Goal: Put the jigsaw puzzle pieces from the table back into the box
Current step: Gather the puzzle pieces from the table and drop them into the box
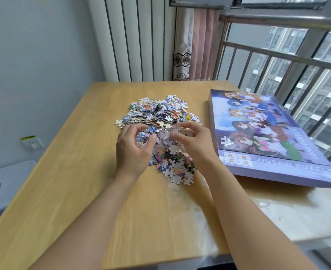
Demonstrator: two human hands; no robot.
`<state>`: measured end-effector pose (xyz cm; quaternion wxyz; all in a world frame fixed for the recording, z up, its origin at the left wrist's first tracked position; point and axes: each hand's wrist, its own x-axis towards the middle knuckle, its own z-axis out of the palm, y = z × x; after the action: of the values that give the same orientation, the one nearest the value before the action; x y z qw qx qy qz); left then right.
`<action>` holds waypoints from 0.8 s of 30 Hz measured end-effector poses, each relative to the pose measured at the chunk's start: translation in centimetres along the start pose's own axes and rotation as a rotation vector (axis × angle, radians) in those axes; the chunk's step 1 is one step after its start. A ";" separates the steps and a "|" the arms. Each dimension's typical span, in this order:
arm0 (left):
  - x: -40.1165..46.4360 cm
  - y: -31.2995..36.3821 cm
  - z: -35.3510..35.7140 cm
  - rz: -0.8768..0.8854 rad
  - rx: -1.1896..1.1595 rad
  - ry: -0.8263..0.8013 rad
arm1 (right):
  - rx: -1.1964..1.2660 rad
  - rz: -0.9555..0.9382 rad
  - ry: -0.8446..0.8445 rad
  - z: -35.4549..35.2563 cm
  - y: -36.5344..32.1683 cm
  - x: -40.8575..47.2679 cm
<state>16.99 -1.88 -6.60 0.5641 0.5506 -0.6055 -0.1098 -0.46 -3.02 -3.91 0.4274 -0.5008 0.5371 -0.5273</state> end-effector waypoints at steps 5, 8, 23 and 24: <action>-0.5 1.3 0.0 -0.113 -0.185 -0.140 | 0.273 0.107 -0.176 -0.1 0.3 -0.1; -0.5 1.9 0.1 -0.218 -0.316 -0.195 | 0.417 0.184 -0.281 0.1 0.1 -0.4; 0.2 1.6 0.5 -0.363 -0.566 -0.209 | 0.248 0.169 -0.343 0.1 1.2 0.6; 0.2 1.6 0.5 -0.376 -0.581 -0.198 | 0.248 0.163 -0.330 0.2 1.2 0.7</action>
<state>15.82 -1.73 -5.45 0.6055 0.4559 -0.4889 -0.4318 -0.45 -3.79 -5.11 0.6090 -0.4788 0.4297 -0.4639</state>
